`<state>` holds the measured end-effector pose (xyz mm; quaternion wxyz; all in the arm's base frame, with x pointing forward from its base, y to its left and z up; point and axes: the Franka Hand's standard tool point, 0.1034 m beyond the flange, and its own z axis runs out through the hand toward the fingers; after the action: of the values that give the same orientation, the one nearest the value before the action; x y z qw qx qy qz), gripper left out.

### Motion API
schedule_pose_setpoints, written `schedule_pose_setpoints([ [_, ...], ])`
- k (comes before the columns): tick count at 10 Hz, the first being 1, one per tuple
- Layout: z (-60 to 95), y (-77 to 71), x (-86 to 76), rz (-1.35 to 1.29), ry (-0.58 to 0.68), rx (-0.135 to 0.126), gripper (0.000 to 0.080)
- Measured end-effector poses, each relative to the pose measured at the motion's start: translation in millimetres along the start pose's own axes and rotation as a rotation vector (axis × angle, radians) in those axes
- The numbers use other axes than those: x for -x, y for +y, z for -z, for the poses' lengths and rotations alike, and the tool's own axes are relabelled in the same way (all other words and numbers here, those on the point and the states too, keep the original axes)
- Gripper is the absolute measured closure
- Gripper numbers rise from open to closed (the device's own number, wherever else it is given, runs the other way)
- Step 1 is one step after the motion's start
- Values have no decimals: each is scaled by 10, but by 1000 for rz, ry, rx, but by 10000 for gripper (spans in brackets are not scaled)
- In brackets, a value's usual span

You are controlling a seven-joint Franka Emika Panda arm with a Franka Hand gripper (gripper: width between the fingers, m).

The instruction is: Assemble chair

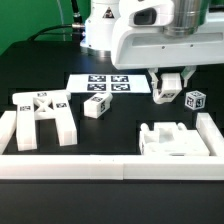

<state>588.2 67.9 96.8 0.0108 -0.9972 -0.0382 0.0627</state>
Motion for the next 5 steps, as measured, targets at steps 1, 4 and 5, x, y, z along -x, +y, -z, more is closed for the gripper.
schedule_pose_setpoints([
  [1,66,-38,-142,-8,102,-13,509],
  [4,68,-41,-229,-5,331,-10,509],
  [5,56,-36,-235,-4,382,-10,509],
])
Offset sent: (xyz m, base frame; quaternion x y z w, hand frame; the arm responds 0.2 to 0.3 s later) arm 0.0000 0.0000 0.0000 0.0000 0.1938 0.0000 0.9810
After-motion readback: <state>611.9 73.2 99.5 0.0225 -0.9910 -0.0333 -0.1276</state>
